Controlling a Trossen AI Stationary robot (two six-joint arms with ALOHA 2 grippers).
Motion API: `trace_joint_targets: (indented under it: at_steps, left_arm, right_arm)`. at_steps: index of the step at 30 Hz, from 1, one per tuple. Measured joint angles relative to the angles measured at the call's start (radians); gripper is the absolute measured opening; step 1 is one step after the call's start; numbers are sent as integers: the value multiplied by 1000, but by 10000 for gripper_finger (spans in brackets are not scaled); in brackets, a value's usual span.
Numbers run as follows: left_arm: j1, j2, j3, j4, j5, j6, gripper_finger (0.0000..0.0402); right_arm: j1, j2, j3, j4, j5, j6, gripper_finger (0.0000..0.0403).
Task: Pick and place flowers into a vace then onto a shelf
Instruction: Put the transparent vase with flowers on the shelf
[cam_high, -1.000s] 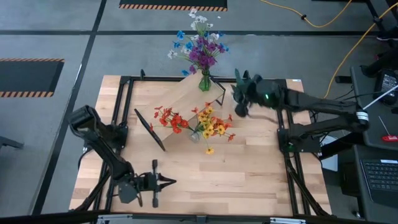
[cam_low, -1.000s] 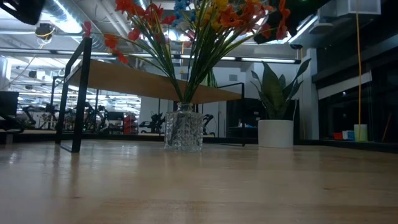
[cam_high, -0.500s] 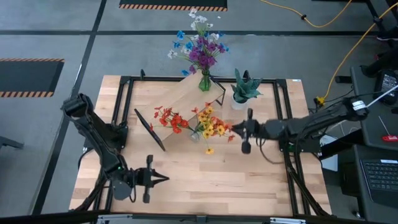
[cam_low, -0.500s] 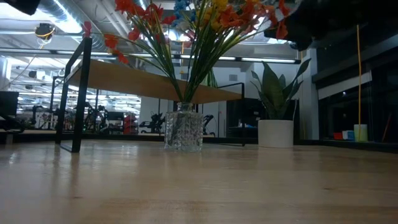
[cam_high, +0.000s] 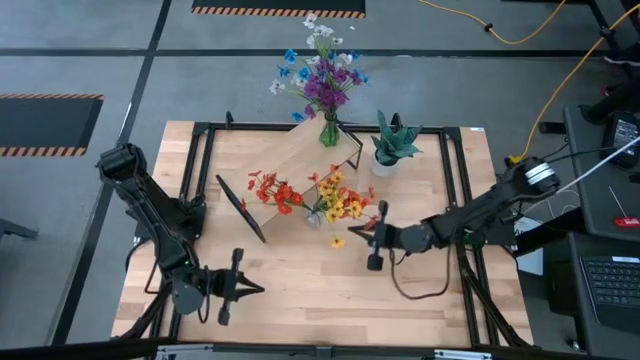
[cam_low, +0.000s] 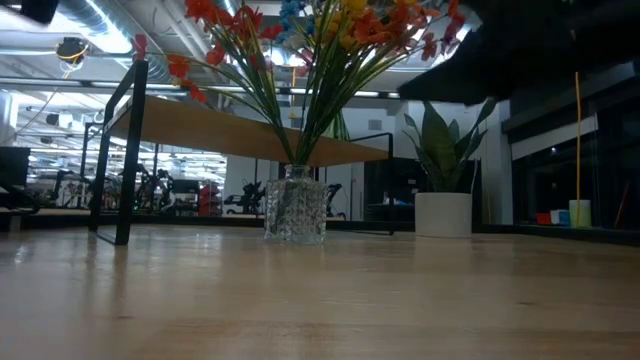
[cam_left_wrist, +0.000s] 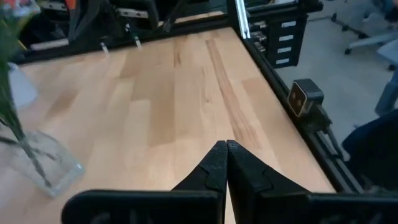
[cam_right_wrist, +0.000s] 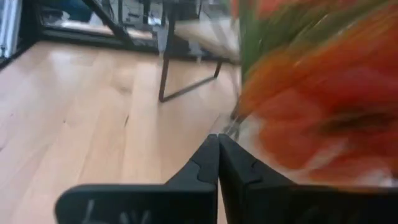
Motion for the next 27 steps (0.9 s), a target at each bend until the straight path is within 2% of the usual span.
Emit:
trace_joint_targets:
  at_steps: [7, 12, 17, 22, 27]
  left_arm:
    - [2, 0, -131, 204, 6, 13, 3]
    - [3, 0, -142, 214, 6, 21, 3]
    - [3, 0, -142, 211, 7, 21, 2]
    - [3, 0, -142, 210, 41, 45, 3]
    - [3, 0, -142, 210, 50, 59, 2]
  right_arm:
    - [-1, 219, 114, 1, 91, 70, 6]
    - [-24, 334, 211, 17, 111, 117, 7]
    - [-58, 406, 244, 49, 93, 234, 12]
    - [-77, 483, 244, 216, 41, 231, 54]
    - [-99, 529, 244, 350, 42, 172, 130]
